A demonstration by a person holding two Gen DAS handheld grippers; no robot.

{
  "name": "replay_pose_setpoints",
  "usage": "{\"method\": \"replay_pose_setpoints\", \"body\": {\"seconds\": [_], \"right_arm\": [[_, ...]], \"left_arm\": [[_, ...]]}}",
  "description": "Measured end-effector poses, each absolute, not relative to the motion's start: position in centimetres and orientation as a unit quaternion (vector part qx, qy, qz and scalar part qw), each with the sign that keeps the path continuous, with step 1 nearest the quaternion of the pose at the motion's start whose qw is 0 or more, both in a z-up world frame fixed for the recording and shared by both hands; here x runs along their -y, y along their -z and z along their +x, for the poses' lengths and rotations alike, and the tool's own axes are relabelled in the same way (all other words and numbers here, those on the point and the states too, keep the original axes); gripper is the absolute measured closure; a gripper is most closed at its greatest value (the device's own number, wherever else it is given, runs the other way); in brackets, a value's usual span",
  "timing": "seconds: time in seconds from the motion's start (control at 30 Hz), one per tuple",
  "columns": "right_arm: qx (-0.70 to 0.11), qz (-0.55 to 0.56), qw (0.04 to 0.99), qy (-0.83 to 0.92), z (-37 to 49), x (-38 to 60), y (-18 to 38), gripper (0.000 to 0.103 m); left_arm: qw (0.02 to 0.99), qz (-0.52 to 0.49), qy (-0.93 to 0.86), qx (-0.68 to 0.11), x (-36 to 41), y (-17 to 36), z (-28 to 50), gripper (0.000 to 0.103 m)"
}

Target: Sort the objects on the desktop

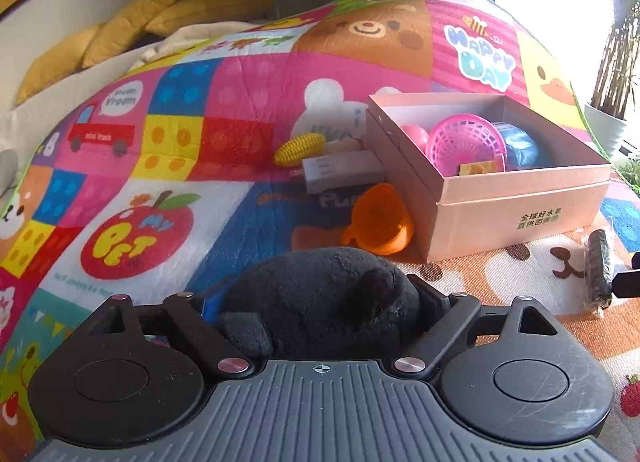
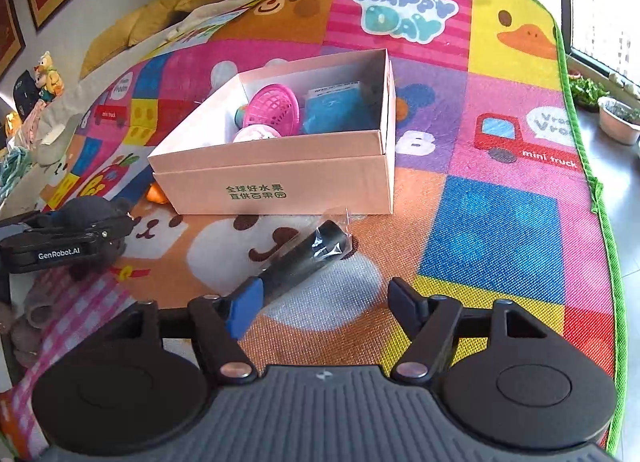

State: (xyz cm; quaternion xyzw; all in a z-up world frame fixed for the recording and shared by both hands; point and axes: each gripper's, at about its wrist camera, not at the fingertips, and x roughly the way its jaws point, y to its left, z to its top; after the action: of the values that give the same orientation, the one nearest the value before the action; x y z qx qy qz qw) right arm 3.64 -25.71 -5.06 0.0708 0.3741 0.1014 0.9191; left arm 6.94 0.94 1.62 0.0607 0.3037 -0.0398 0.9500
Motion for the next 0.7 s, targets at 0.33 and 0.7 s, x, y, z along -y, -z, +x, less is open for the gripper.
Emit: {"method": "replay_pose_setpoints", "body": {"seconds": [0.33, 0.7], "right_arm": [[-0.37, 0.047, 0.921, -0.111, 3.1, 24.0, 5.5, 0.003], [-0.374, 0.032, 0.922, -0.093, 1.0, 24.4, 5.7, 0.0]], "left_arm": [[0.941, 0.047, 0.152, -0.3, 2.7, -1.6, 2.1, 0.006], [0.936, 0.003, 0.129, -0.328, 1.1, -0.3, 2.8, 0.0]]}}
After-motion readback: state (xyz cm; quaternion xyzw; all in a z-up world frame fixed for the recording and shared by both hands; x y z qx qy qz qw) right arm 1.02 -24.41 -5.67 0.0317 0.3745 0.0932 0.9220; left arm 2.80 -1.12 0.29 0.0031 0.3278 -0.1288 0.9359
